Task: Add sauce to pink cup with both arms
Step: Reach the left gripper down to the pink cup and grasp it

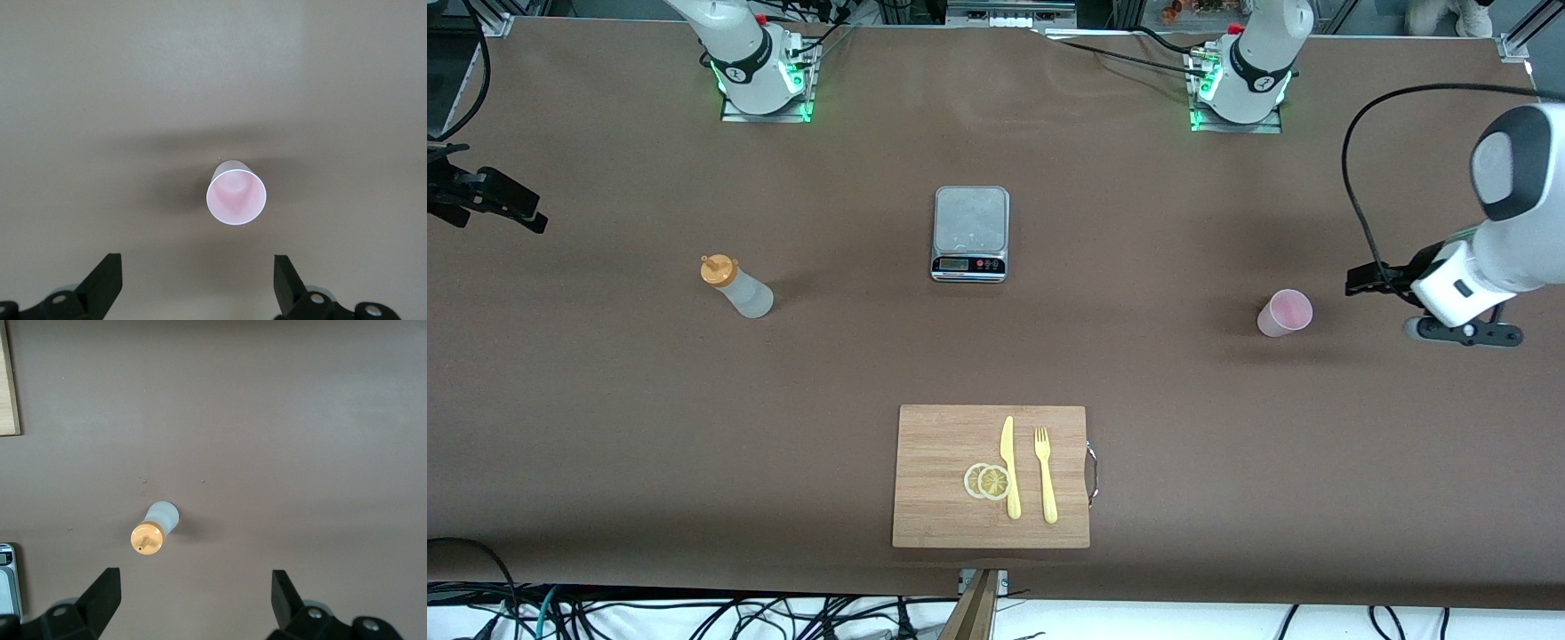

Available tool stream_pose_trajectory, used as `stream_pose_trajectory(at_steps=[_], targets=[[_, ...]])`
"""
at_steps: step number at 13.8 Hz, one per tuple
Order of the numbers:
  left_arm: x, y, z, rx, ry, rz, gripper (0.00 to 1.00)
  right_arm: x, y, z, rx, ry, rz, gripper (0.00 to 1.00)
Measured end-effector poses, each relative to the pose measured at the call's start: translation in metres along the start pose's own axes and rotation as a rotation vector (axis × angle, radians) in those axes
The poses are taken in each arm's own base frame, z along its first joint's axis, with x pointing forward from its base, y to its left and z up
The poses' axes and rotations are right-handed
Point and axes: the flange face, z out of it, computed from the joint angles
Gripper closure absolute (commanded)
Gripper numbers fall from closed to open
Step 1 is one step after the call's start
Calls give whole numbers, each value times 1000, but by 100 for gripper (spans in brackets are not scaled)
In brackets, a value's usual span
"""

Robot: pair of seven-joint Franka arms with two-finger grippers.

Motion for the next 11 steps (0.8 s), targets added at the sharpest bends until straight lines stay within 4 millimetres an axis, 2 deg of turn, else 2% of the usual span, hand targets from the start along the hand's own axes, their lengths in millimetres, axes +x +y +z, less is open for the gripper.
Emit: stream_pose_trajectory(at_steps=[2, 6, 11], targets=[[-4, -1, 31, -1, -4, 9, 1, 0, 0, 0, 0, 0, 0, 0], [-14, -3, 76, 1, 4, 20, 4, 0, 0, 0, 0, 0, 0, 0], [-23, -1, 119, 15, 73, 42, 4, 0, 0, 0, 0, 0, 0, 0]])
